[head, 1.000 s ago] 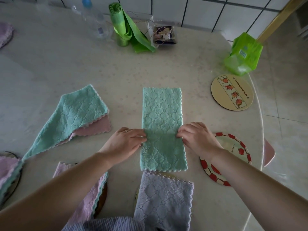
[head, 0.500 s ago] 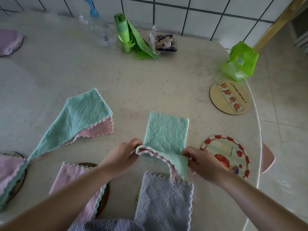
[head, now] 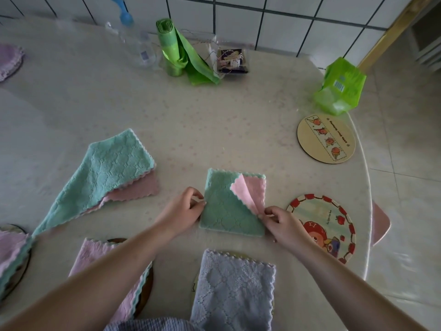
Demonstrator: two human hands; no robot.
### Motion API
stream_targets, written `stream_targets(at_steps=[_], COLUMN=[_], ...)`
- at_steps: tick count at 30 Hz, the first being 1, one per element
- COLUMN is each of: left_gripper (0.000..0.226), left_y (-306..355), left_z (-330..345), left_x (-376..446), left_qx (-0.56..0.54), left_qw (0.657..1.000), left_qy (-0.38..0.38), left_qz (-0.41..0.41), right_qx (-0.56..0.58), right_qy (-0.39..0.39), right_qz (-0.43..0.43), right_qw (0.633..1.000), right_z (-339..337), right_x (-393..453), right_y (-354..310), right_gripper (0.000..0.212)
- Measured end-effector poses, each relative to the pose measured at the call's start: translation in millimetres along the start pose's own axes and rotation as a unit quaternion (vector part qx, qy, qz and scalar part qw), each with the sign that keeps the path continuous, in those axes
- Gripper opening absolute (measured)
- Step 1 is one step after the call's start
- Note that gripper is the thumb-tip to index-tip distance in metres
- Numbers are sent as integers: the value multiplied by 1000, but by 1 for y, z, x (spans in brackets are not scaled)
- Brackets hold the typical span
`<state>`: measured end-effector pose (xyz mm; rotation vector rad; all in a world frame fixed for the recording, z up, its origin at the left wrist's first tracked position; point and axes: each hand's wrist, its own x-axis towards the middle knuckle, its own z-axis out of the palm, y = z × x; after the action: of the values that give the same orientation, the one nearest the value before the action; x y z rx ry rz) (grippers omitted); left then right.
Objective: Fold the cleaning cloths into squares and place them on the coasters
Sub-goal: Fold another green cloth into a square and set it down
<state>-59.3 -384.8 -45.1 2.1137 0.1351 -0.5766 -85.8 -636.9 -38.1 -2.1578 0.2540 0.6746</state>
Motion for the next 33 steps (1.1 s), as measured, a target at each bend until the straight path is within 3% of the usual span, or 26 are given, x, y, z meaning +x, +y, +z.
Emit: stream_targets(at_steps=[5,7,12,15,23,26,29,33], left_gripper=[15,21,45,49,51,50,49,66], left_y=[-2,-2,-2,-4,-1,3,3,0], left_z=[7,10,10,13,21,19,22,18], left_x=[-10,-12,-10,-8,-3,-6,-2,4], left_qx=[-32,4,145,204,170,305,379,409], left_qw=[997,994,973,961,972,915,877,891], left_qy=[13,5,22,31,55,115,74,-5], left_qz=[74,105,181,187,151,240,287,199], right_qx=[-35,-69,-136,-152,-146,-228,-316,-330], right_qy=[78,109,110,102,105,145,136,100], right_qz=[-86,-115,-190,-186,-126,-145,-225,-130], right_qw=[993,985,966,965,976,952,912,930], right_z=[10,12,16,13,12,14,17,9], right_x=[-11,-12,-7,-2,5,3,2,3], right_y=[-3,-4,-4,-3,-9,-10,-11,-5], right_gripper=[59,69,45,40,49,56,48,51])
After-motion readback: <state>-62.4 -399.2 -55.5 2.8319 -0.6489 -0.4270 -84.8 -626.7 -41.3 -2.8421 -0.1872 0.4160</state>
